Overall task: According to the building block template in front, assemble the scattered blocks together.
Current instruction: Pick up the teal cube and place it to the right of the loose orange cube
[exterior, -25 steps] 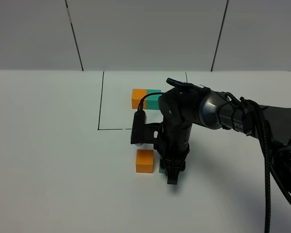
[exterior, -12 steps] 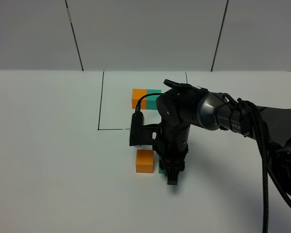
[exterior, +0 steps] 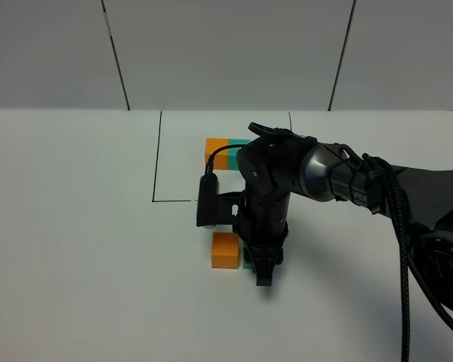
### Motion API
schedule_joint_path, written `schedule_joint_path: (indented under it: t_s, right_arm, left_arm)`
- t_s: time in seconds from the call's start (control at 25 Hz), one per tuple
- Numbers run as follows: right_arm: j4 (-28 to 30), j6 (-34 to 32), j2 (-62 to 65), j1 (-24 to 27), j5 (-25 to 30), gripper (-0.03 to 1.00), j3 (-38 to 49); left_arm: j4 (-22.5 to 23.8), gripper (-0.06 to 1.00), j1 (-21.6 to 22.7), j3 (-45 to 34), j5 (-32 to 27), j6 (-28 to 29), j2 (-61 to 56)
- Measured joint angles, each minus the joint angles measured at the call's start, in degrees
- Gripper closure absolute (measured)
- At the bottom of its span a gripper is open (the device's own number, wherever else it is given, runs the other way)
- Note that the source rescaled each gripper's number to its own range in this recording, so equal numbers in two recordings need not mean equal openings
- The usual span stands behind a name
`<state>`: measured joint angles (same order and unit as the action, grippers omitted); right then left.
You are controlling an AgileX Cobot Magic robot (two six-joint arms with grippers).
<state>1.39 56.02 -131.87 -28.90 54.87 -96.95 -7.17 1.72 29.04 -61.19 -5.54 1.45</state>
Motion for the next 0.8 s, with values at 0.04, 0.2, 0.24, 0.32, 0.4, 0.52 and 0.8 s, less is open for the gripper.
schedule_joint_path:
  t_s: [0.04, 0.2, 0.24, 0.32, 0.4, 0.52, 0.8]
  right_arm:
    - [0.00, 0.00, -0.05, 0.00, 0.06, 0.96, 0.00]
    - [0.00, 0.00, -0.05, -0.05, 0.06, 0.96, 0.00]
    - [0.06, 0.00, -0.05, -0.11, 0.06, 0.96, 0.00]
    - [0.10, 0.00, -0.11, -0.21, -0.05, 0.96, -0.18]
    - [0.10, 0.00, -0.15, -0.48, -0.26, 0.96, -0.37]
    - [0.10, 0.00, -0.17, -0.66, -0.55, 0.96, -0.44]
    - [0.10, 0.50, -0.17, -0.66, -0.55, 0.96, -0.44]
  left_arm:
    - [0.00, 0.36, 0.00, 0.00, 0.00, 0.00, 0.00]
    - [0.00, 0.36, 0.00, 0.00, 0.00, 0.00, 0.00]
    - [0.00, 0.36, 0.00, 0.00, 0.00, 0.00, 0.00]
    - [0.00, 0.36, 0.00, 0.00, 0.00, 0.00, 0.00]
    - [0.00, 0.36, 0.00, 0.00, 0.00, 0.00, 0.00]
    - [0.00, 0.36, 0.00, 0.00, 0.00, 0.00, 0.00]
    - [0.00, 0.36, 0.00, 0.00, 0.00, 0.00, 0.00]
